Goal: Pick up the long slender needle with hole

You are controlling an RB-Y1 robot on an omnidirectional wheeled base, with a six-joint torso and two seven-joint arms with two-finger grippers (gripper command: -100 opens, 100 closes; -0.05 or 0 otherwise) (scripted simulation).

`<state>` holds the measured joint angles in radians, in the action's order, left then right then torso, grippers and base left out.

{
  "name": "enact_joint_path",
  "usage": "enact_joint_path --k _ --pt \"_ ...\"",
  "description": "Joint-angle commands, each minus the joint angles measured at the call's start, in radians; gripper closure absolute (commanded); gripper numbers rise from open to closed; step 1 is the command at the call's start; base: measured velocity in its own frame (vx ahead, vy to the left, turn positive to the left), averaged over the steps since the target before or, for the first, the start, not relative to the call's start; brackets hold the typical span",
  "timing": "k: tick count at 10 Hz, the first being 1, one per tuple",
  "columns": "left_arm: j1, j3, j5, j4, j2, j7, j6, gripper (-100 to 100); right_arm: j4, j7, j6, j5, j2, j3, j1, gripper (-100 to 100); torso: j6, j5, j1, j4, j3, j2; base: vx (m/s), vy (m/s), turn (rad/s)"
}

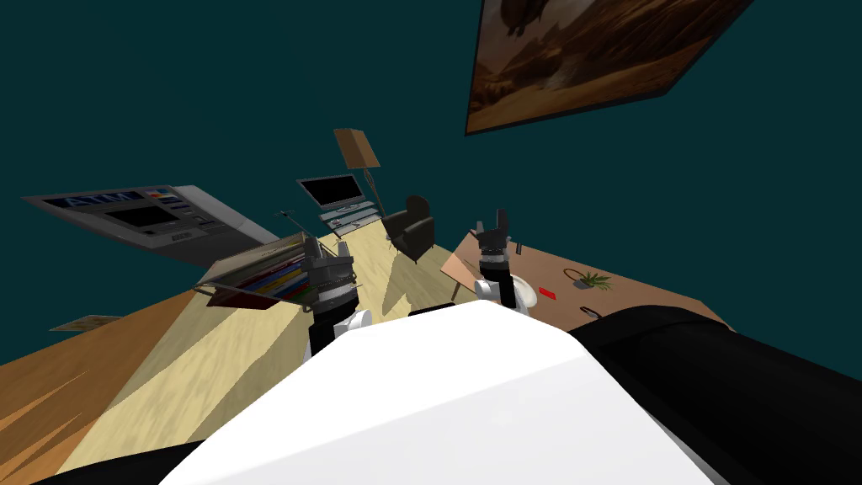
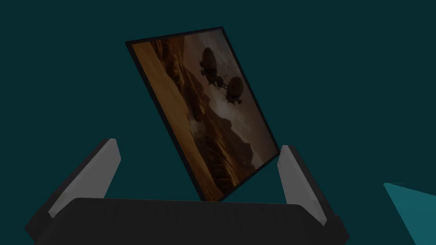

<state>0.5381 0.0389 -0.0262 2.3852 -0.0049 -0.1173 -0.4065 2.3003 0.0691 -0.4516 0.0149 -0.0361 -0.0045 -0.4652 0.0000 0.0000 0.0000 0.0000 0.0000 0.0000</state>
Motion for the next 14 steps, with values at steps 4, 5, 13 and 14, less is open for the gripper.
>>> enact_joint_path --k 4,5,13,14 --pt "0.000 0.000 0.000 0.000 0.000 0.000 0.000 0 -0.042 0.004 -0.038 0.031 0.129 0.031 0.006 -100 0.000 0.000 0.001 0.000 0.001 0.001 -0.010 0.015 0.005" --pt "0.000 0.000 0.000 0.000 0.000 0.000 0.000 0 -0.059 0.005 -0.052 0.042 0.162 0.042 0.008 -100 0.000 0.000 0.001 0.000 0.000 0.000 -0.001 0.011 0.030" --pt "0.000 0.000 0.000 0.000 0.000 0.000 0.000 0 -0.309 0.004 -0.170 0.159 0.411 0.168 0.039 -100 0.000 0.001 0.003 0.000 0.000 0.000 -0.002 0.031 0.063" --pt "0.000 0.000 0.000 0.000 0.000 0.000 0.000 0 -0.311 0.004 -0.170 0.159 0.416 0.168 0.039 -100 0.000 0.001 0.003 0.000 0.000 0.000 -0.002 0.025 0.043"
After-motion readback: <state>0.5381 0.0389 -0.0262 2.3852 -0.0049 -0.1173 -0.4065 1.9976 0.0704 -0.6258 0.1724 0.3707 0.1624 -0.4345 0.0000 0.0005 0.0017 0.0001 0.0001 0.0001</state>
